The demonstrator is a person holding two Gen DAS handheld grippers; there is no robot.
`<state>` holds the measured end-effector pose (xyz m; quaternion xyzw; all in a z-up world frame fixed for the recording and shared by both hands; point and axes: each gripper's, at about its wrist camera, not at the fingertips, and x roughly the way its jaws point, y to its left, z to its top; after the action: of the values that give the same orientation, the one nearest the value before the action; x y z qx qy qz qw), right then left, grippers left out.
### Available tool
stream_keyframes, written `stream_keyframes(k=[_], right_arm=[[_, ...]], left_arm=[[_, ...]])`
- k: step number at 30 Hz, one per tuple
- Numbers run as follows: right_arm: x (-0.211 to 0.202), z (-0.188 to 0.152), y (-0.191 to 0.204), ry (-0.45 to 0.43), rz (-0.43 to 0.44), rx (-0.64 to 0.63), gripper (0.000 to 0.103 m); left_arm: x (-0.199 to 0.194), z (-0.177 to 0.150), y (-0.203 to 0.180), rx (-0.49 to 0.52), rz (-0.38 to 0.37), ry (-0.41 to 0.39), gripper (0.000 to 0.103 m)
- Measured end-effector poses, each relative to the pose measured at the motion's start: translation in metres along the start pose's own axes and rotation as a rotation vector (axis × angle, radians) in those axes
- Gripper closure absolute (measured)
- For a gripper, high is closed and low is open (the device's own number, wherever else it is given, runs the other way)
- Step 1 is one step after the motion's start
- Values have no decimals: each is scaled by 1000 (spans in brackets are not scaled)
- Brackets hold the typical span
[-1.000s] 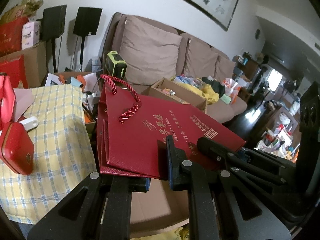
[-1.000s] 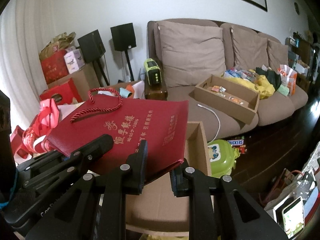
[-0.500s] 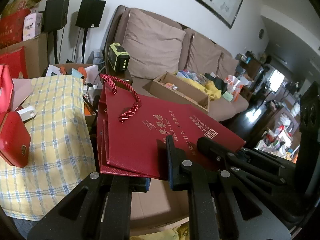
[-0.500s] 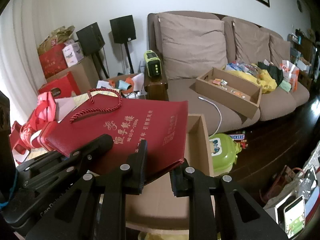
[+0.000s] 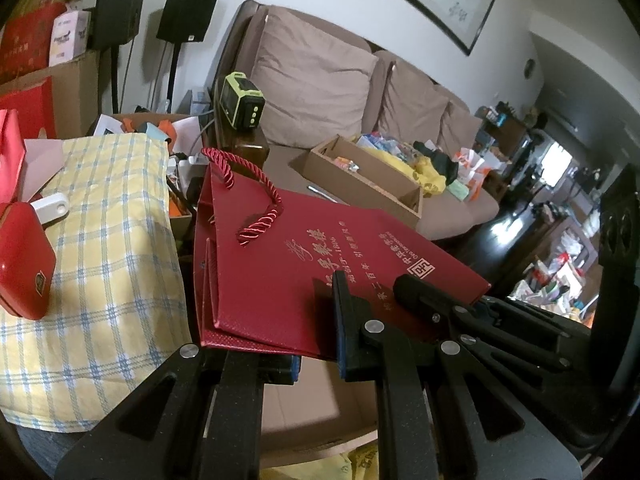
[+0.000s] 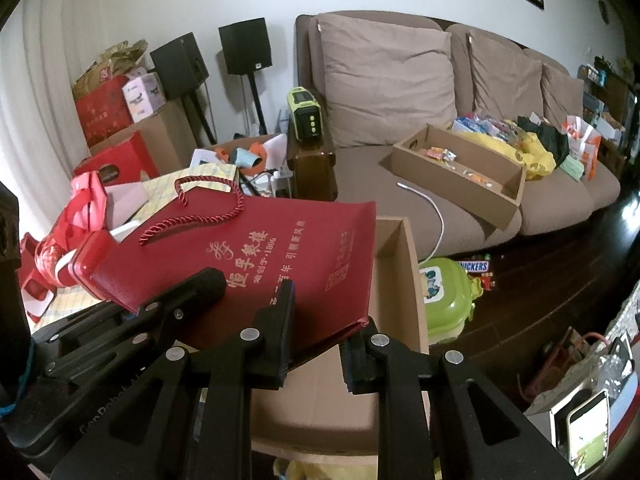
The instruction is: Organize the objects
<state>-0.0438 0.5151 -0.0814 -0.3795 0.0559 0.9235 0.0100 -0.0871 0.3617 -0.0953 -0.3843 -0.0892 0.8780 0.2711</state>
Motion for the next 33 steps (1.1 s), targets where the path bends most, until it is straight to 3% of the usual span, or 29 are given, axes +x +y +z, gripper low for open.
stream_keyframes(k=[12, 19, 25, 33], right_arm=[[7, -15, 1, 34, 31, 4, 84], [-9, -38, -4, -7, -28, 10, 84], [-12, -49, 1, -11, -15, 24, 84], [-13, -81, -2, 5, 42, 72, 84]], left_arm=[[2, -15, 9, -9, -6, 16, 91], [-1, -34, -5, 60, -37, -5, 91], [-9, -47, -3, 80, -41, -27, 91], [-13, -72, 7, 63, -39, 18, 90]])
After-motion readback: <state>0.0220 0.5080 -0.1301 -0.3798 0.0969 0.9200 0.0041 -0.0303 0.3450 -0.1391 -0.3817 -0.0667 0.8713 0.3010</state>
